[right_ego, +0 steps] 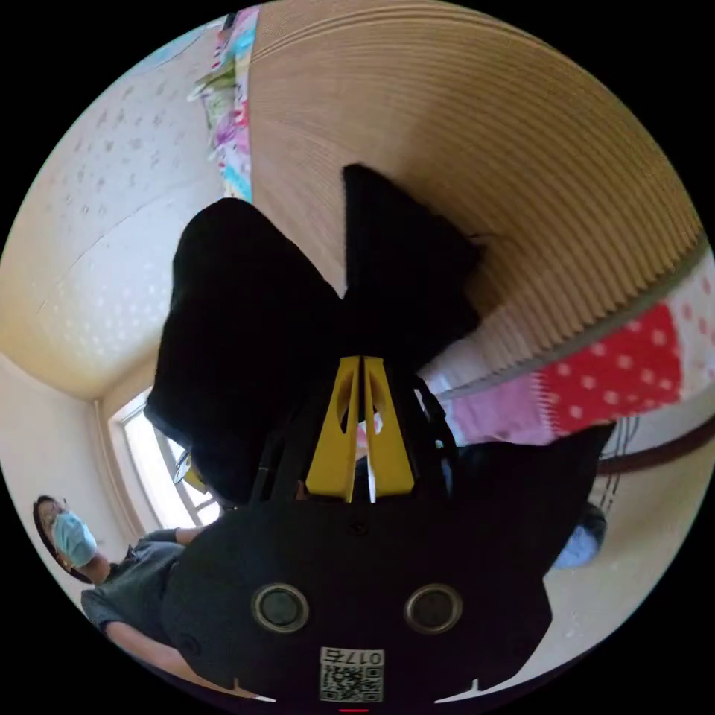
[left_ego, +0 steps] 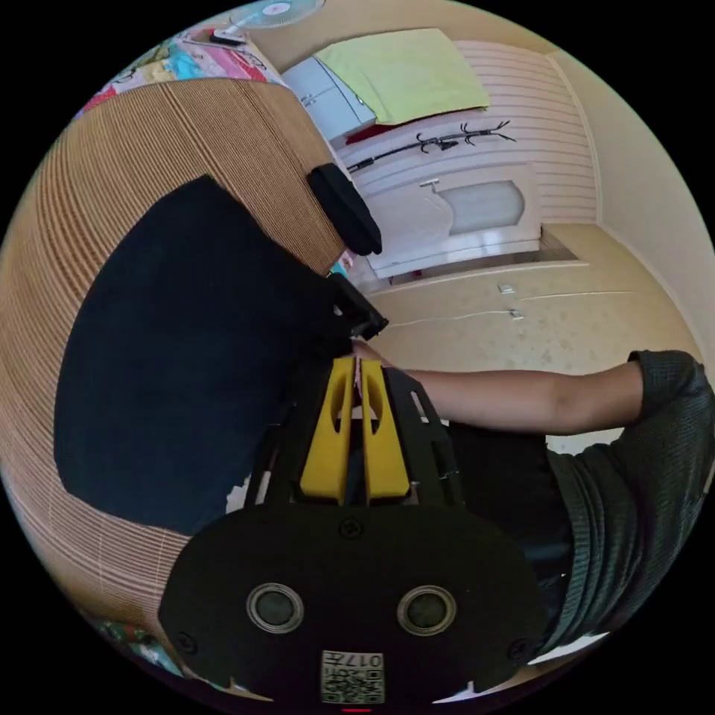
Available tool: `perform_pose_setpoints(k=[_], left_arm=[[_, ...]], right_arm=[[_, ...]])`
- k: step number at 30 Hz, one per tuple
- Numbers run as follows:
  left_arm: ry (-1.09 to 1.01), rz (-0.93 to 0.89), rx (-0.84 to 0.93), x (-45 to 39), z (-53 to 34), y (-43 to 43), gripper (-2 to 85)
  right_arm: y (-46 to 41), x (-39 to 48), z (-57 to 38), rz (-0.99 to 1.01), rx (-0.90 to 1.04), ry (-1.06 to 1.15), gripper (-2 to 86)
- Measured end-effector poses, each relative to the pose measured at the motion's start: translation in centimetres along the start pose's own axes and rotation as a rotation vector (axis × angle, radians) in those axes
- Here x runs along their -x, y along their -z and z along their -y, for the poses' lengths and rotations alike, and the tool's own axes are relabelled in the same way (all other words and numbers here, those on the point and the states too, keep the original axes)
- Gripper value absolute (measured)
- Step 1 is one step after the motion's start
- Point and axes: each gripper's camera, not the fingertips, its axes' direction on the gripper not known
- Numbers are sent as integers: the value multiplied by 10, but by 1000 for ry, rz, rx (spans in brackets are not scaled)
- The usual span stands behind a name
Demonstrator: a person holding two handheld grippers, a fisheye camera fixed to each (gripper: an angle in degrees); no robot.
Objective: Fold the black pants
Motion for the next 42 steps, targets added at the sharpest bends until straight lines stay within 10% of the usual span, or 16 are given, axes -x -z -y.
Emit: perform_pose_setpoints(k=[4,10,18,28,34,42], left_arm=[[121,154,-18,13,-14,2,95],[529,354,-315,82,-103,63,197],[768,-166,-286,179,-149,11,163],[715,-521,-212,110,-126,-34,67],[675,-429,-287,76,-124,-5,64],[465,-178,-620,-2,-193,119,64]], right_arm=[[78,-52,-14,-167,-69,-174,7],[112,-87,-31,177,-73,-94,32],[68,-108,-34,560,-20,-115,193],[69,-68,19,510,-30,21,295],[96,-55,49,569,-110,62,172],[7,113,67,577,279,462,141]])
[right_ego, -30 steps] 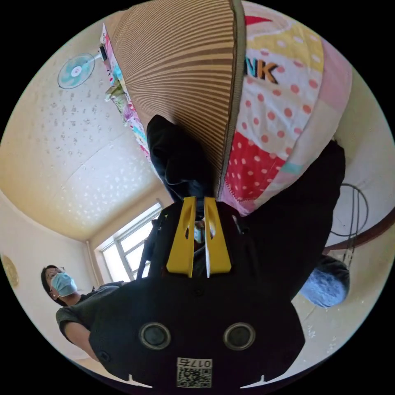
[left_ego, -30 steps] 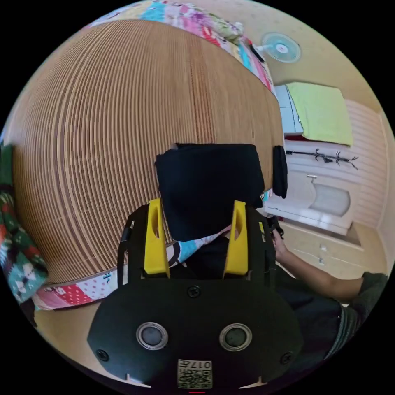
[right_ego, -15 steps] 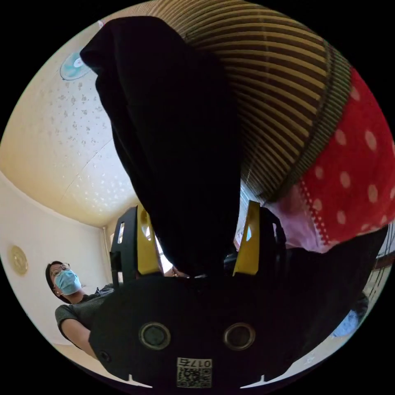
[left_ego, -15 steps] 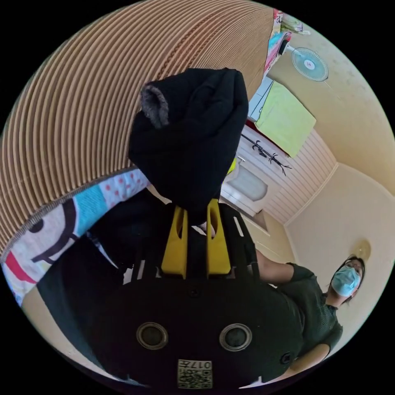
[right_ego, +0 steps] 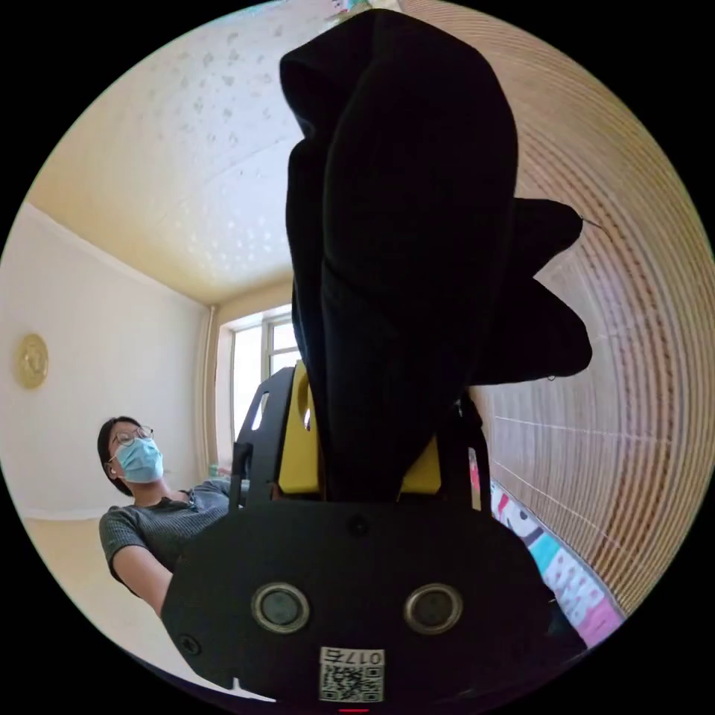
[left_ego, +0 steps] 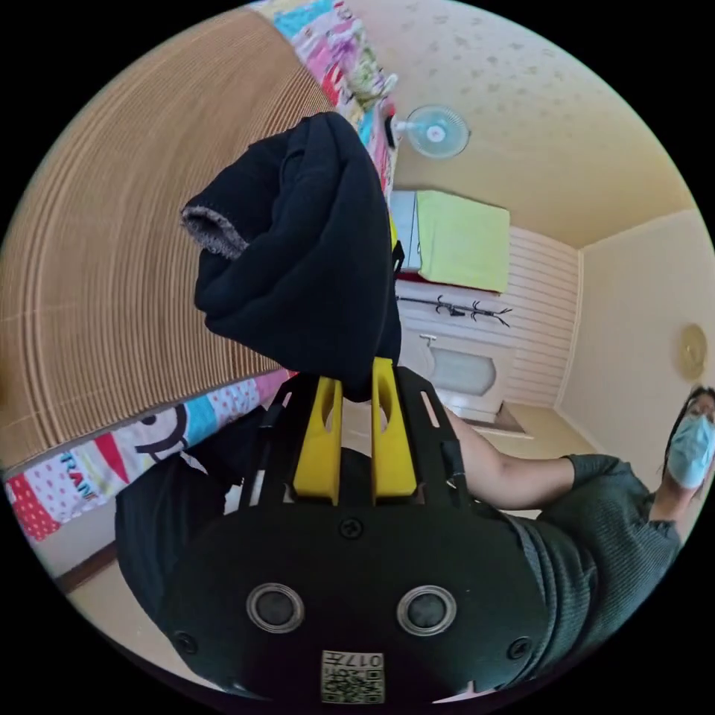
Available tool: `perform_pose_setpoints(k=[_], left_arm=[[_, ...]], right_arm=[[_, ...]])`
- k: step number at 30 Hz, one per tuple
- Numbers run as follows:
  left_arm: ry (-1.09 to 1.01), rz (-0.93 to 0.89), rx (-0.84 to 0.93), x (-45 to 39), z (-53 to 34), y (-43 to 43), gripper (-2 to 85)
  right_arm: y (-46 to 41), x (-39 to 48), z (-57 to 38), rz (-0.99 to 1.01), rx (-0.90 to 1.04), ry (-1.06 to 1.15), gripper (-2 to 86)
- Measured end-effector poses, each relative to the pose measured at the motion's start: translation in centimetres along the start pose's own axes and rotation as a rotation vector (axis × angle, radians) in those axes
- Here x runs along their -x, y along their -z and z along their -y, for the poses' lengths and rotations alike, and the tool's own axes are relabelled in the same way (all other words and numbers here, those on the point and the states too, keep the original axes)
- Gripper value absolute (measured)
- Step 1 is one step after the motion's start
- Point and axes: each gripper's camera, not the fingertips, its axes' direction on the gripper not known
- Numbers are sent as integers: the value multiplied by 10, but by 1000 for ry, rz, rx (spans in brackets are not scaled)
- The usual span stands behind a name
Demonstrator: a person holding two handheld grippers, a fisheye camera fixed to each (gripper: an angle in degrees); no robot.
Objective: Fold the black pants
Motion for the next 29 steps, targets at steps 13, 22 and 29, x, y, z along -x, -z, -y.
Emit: perform_pose_setpoints(k=[13,22,29], left_arm=[[186,197,-731,11,-127,259,79],[821,150,-589,209,-221,237,76],[1375,-65,-427,250,-342,154,69]], right_arm=[[-383,-25,49,-253,626,-163,203],[-216,-104,-19,-421,591,-420,26],[90,-77,-171,-517,-98,-761,6]])
